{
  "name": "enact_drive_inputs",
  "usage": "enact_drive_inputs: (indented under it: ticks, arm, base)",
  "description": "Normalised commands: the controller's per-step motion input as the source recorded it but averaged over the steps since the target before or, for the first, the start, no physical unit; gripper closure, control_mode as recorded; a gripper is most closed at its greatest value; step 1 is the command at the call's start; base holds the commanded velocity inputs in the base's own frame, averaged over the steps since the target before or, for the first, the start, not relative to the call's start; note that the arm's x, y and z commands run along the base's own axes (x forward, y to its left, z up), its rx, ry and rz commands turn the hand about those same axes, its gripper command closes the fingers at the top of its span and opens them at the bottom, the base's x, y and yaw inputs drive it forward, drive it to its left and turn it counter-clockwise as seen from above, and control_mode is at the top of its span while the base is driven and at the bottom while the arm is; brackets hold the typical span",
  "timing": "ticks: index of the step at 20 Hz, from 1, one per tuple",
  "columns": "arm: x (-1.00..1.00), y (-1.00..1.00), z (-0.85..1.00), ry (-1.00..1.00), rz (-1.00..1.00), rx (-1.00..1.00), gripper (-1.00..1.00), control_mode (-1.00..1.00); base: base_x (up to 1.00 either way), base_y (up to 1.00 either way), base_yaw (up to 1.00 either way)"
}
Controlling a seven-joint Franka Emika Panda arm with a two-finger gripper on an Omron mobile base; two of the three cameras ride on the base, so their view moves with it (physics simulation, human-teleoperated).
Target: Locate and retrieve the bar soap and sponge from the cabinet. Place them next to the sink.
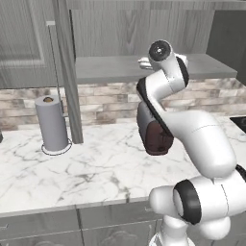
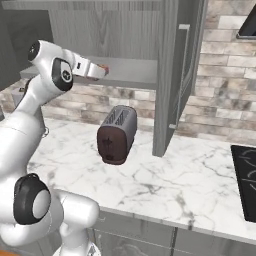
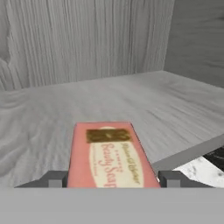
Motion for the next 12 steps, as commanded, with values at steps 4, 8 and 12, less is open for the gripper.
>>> enact_drive_inputs:
  ticks: [4,8,12]
  arm:
    - [-0.65,0.00,0.18,0.09,-0.03,0.05,1.00,-1.00]
    - [-0.65,0.00,-0.01,0.00,-0.04,0.01,1.00,-1.00]
    - [-0.76,0.00,-0.12,0.01,-0.01,0.00,1.00,-1.00]
  base:
    - [0.00,0.00,0.00]
    - [0.00,0.00,0.00]
    - [0.00,0.00,0.00]
